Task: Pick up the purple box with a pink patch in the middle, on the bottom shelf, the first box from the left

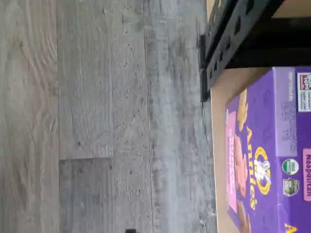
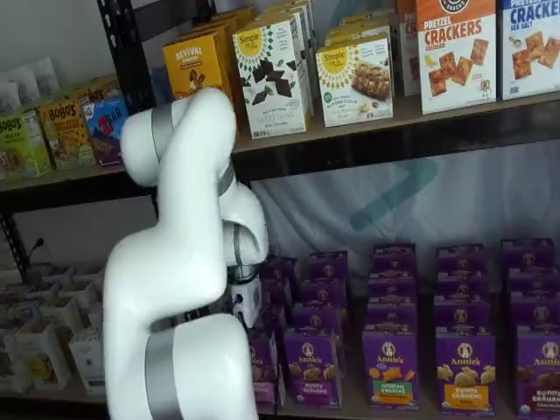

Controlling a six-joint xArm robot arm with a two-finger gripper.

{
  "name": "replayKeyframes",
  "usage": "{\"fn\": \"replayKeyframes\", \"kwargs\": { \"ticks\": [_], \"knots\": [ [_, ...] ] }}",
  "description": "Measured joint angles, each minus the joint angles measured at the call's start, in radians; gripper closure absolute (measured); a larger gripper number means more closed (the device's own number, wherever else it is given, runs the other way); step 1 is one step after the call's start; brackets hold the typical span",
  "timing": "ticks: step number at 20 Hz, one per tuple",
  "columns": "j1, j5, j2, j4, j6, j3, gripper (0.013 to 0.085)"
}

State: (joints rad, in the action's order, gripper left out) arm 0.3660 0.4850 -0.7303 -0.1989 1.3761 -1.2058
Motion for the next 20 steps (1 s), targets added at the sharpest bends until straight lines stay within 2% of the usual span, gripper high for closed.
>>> {"fn": "replayKeyframes", "kwargs": {
  "ticks": [2, 9, 20],
  "knots": [
    [-0.015, 0.021, -0.005, 0.034, -0.018, -0.020, 0.0130],
    [-0.062, 0.060, -0.038, 0.041, 0.019, -0.097, 0.0130],
    [-0.055, 0.093, -0.148, 0.098, -0.038, -0.242, 0.0130]
  ]
}}
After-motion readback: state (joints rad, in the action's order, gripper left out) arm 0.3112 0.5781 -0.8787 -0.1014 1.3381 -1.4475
